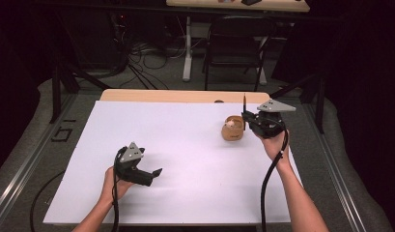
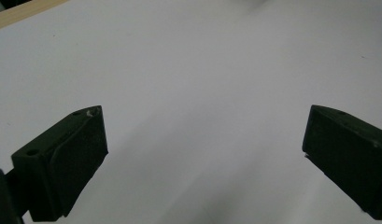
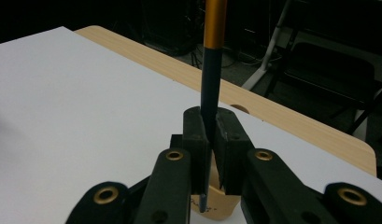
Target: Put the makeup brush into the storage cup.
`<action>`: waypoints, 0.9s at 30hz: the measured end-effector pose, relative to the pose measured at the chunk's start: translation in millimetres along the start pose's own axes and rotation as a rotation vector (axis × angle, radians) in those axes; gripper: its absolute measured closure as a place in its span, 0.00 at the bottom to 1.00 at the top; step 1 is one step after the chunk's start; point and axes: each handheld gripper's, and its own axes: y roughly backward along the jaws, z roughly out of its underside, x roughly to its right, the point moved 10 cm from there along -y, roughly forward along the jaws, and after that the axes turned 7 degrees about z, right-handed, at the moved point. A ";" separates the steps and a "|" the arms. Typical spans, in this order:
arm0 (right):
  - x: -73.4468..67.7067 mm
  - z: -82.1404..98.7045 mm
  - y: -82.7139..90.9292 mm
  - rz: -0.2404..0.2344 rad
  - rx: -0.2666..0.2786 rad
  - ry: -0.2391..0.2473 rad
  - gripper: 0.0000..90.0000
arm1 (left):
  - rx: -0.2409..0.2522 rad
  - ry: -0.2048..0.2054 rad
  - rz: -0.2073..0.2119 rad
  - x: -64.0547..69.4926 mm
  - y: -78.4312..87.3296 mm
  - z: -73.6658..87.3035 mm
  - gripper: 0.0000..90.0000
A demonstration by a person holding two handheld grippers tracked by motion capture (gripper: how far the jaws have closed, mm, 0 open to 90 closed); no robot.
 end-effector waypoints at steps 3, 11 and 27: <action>2.8 -4.1 -1.8 0.007 0.004 0.003 0.94 | 0.005 -0.004 -0.001 0.9 0.3 -1.0 0.00; 6.3 -13.4 -7.7 0.021 0.011 0.013 0.94 | 0.003 -0.002 -0.002 0.8 -0.1 -0.7 0.00; 6.2 -22.9 -28.2 0.031 0.002 0.027 0.94 | 0.008 0.000 -0.002 0.5 0.8 -1.3 0.00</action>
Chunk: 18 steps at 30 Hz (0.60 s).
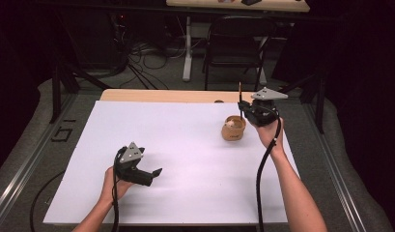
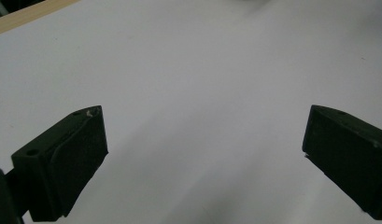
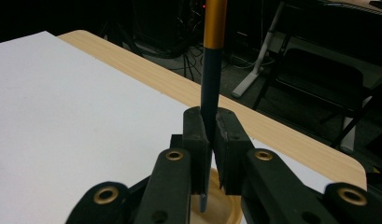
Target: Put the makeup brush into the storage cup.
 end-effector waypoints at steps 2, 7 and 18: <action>0.1 -0.8 -2.0 0.001 -0.001 0.004 0.94 | -0.002 -0.002 0.000 -0.3 -0.5 0.2 0.00; 0.6 -0.8 -7.8 0.008 -0.012 0.008 0.94 | 0.004 -0.002 -0.002 0.5 0.8 -0.5 0.00; 3.6 6.7 -25.8 0.024 -0.057 0.026 0.94 | 0.003 -0.005 -0.002 -0.3 0.6 -0.4 0.00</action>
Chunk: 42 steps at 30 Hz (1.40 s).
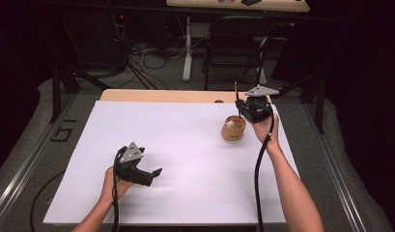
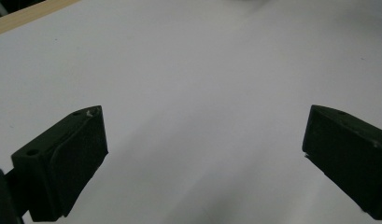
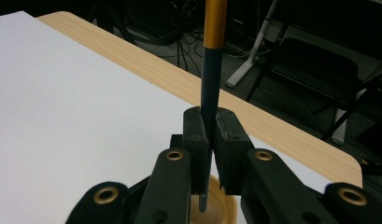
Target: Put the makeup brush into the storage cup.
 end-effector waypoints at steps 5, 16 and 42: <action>1.8 4.3 -6.8 0.004 -0.017 0.000 0.94 | 0.003 0.003 -0.003 0.2 0.4 -0.4 0.00; 7.4 18.9 -15.6 0.002 -0.055 -0.019 0.94 | 0.004 0.003 -0.002 0.1 0.0 -0.3 0.00; 0.4 35.5 -33.3 -0.015 -0.095 -0.002 0.94 | 0.008 -0.003 0.002 1.0 0.7 -1.2 0.00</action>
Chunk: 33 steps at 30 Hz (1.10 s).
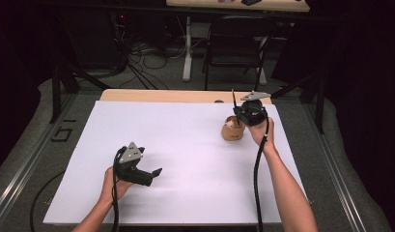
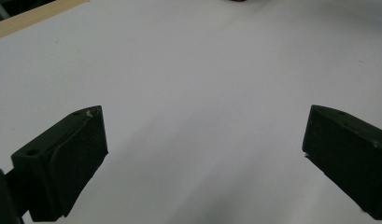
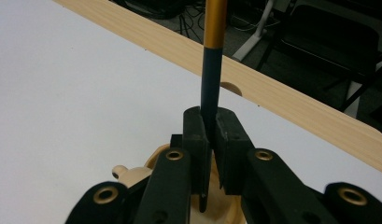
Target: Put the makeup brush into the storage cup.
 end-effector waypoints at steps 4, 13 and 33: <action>-1.1 1.8 -1.4 -0.005 -0.007 -0.005 0.94 | 0.000 0.001 -0.002 -1.1 0.2 0.3 0.00; -2.2 11.7 -2.4 -0.031 -0.025 -0.018 0.76 | 0.002 -0.001 -0.002 -0.4 0.5 -0.2 0.00; -19.4 20.3 46.4 -0.150 0.050 -0.029 0.07 | 0.011 -0.008 -0.024 -2.9 7.5 -3.2 0.00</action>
